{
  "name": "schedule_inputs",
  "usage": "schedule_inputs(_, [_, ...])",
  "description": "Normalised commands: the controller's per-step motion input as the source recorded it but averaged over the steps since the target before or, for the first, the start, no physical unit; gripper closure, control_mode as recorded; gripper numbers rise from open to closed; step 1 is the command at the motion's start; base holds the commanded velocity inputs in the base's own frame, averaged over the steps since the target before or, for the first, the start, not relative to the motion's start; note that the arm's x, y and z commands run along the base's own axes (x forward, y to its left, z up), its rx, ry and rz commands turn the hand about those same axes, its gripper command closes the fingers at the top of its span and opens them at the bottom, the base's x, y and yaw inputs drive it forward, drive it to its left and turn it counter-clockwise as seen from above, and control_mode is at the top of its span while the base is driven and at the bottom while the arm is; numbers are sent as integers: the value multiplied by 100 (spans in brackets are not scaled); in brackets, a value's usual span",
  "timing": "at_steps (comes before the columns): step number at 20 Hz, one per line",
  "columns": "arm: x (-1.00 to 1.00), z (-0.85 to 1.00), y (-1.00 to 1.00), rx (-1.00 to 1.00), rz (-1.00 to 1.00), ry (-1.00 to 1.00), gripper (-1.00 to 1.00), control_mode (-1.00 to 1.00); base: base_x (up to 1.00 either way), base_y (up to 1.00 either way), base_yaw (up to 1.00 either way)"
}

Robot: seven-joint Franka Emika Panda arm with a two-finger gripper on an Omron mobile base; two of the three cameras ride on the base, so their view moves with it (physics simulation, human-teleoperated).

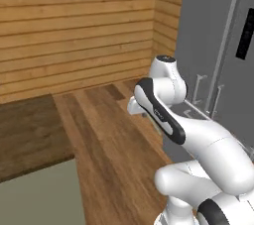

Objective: Take a straw from the drawer in front and place it inside the glass cup on the dining counter.

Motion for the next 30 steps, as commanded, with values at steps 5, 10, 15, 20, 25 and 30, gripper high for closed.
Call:
schedule_inputs(5, [0, 0, 0, 0, 0, 0, 100, 100, 100, -18, 23])
schedule_inputs(10, [0, 0, 0, 0, 0, 0, 100, 100, 100, 0, 14])
schedule_inputs(15, [0, 0, 0, 0, 0, 0, 100, 100, 100, 0, 15])
schedule_inputs(20, [0, 0, 0, 0, 0, 0, 100, 100, 100, 0, 20])
schedule_inputs(25, [0, 0, 0, 0, 0, 0, 100, 100, 100, 1, 33])
schedule_inputs(30, [0, 0, 0, 0, 0, 0, 100, 100, 100, 0, 52])
